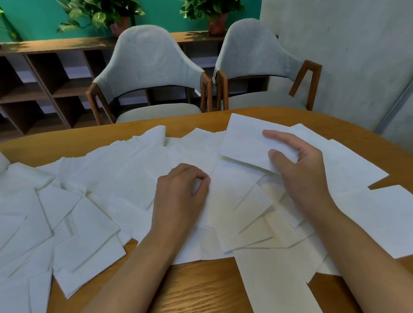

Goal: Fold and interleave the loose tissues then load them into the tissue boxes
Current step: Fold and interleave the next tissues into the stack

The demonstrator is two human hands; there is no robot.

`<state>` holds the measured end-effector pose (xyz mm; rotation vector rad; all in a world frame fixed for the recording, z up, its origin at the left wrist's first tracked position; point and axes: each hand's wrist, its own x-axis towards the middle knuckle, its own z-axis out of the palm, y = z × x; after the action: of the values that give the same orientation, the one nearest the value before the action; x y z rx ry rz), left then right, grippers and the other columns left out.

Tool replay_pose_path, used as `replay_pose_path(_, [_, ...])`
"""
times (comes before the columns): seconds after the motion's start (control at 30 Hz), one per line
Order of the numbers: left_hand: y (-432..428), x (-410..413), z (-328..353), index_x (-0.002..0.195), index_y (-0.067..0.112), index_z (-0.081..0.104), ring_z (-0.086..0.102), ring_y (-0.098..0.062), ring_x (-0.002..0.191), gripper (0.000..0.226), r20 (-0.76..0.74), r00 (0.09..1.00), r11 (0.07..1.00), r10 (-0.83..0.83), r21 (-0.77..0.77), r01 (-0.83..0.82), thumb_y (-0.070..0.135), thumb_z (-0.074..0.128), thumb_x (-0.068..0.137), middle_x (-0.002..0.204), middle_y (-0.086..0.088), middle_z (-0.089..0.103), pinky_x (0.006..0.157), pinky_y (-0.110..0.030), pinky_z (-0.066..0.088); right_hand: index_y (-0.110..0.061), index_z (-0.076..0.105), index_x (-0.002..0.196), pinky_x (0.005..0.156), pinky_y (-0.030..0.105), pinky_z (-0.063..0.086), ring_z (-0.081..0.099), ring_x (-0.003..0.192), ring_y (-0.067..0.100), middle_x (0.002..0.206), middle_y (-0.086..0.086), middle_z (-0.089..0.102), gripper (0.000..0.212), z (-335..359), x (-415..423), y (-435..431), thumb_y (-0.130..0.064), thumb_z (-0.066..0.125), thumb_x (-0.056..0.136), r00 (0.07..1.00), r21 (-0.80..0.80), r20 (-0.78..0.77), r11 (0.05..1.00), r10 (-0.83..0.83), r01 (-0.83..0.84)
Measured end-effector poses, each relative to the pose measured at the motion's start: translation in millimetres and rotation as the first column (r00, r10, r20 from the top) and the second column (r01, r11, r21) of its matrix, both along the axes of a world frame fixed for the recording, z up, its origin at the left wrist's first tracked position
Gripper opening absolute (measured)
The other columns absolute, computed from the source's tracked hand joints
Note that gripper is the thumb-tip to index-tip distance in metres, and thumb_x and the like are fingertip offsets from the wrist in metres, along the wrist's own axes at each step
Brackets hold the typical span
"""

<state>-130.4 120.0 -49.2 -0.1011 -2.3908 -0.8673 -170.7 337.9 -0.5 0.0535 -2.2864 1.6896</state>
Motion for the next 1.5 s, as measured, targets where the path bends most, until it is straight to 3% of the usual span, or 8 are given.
replay_pose_path(0.2, [1.0, 4.9, 8.3, 0.091, 0.019, 0.073, 0.064, -0.006, 0.090, 0.004, -0.040, 0.999, 0.997, 0.008, 0.074, -0.005, 0.015, 0.074, 0.091, 0.096, 0.009, 0.072, 0.082, -0.032, 0.056, -0.037, 0.070, 0.120, 0.089, 0.001, 0.032, 0.046, 0.108, -0.021, 0.117, -0.038, 0.056, 0.029, -1.2, 2.4, -0.8, -0.019, 0.059, 0.101, 0.999, -0.008, -0.033, 1.000, 0.016, -0.016])
replay_pose_path(0.37, [-8.9, 34.5, 24.5, 0.090, 0.019, 0.071, 0.070, -0.006, 0.104, 0.012, -0.073, 0.990, 0.963, -0.120, 0.235, 0.134, 0.008, 0.074, 0.091, 0.106, 0.013, 0.076, 0.090, -0.018, 0.053, -0.037, 0.071, 0.119, 0.099, 0.017, 0.042, 0.050, 0.121, -0.003, 0.126, -0.031, 0.058, 0.029, -3.6, 5.1, -1.4, -0.019, 0.059, 0.100, 0.999, -0.057, -0.020, 0.998, 0.034, -0.035])
replay_pose_path(0.53, [-26.4, 46.5, 35.3, 0.079, 0.017, 0.065, 0.053, -0.025, 0.072, 0.014, 0.002, 0.977, 0.790, -0.212, 0.589, 0.170, 0.023, 0.056, 0.088, 0.076, -0.011, 0.058, 0.064, -0.021, 0.046, -0.039, 0.070, 0.120, 0.070, -0.004, 0.040, 0.045, 0.104, -0.026, 0.120, -0.037, 0.053, 0.027, -2.9, 5.0, 3.4, -0.022, 0.059, 0.101, 0.999, -0.081, -0.024, 0.996, 0.034, -0.036])
replay_pose_path(0.67, [-31.4, 39.5, 34.4, 0.076, 0.018, 0.057, 0.045, -0.011, 0.071, 0.027, 0.128, 0.982, 0.617, -0.138, 0.786, -0.016, 0.017, 0.047, 0.101, 0.076, 0.001, 0.048, 0.060, -0.027, 0.038, -0.040, 0.070, 0.119, 0.080, 0.005, 0.036, 0.048, 0.115, -0.011, 0.130, -0.029, 0.056, 0.027, -6.1, 5.6, 1.4, -0.024, 0.060, 0.100, 0.999, -0.067, -0.017, 0.996, 0.049, -0.050])
replay_pose_path(0.87, [-35.5, 39.0, 32.5, 0.126, 0.045, 0.059, 0.060, 0.007, 0.108, 0.023, 0.186, 0.973, 0.731, -0.137, 0.681, -0.027, 0.046, 0.052, 0.105, 0.117, 0.039, 0.058, 0.090, -0.028, 0.052, -0.042, 0.069, 0.120, 0.080, 0.000, 0.035, 0.046, 0.111, -0.020, 0.127, -0.034, 0.056, 0.027, -7.7, 8.3, -4.6, -0.027, 0.062, 0.099, 0.992, 0.001, 0.008, 0.992, 0.128, -0.128])
replay_pose_path(1.03, [-34.8, 37.5, 34.0, 0.118, 0.039, 0.070, 0.062, 0.004, 0.112, 0.032, 0.130, 0.988, 0.856, -0.085, 0.518, 0.005, 0.027, 0.080, 0.090, 0.120, 0.030, 0.067, 0.097, -0.030, 0.053, -0.042, 0.069, 0.120, 0.082, -0.001, 0.034, 0.046, 0.114, -0.017, 0.130, -0.030, 0.056, 0.026, -8.7, 10.1, -9.3, -0.028, 0.061, 0.099, 0.988, 0.048, 0.004, 0.987, 0.154, -0.154])
replay_pose_path(1.3, [-56.0, 40.1, 50.1, 0.080, 0.019, 0.077, 0.072, -0.023, 0.084, 0.014, -0.036, 0.919, 0.387, -0.392, 0.900, 0.201, 0.011, 0.066, 0.077, 0.088, -0.005, 0.073, 0.069, -0.030, 0.058, -0.042, 0.067, 0.123, 0.099, 0.018, 0.038, 0.049, 0.121, -0.009, 0.130, -0.032, 0.058, 0.025, -7.8, 9.9, -8.2, -0.041, 0.059, 0.099, 0.980, 0.079, 0.010, 0.977, 0.200, -0.200])
replay_pose_path(1.5, [-41.7, 45.6, 49.1, 0.092, 0.022, 0.080, 0.074, -0.030, 0.095, 0.025, 0.094, 0.895, 0.605, -0.436, 0.767, 0.215, 0.042, 0.078, 0.078, 0.098, -0.007, 0.077, 0.076, -0.040, 0.057, -0.031, 0.067, 0.126, 0.099, 0.012, 0.037, 0.052, 0.124, -0.007, 0.131, -0.028, 0.062, 0.065, 8.6, 29.5, -15.1, -0.074, 0.041, 0.086, 0.932, -0.006, -0.150, 0.943, 0.329, -0.334])
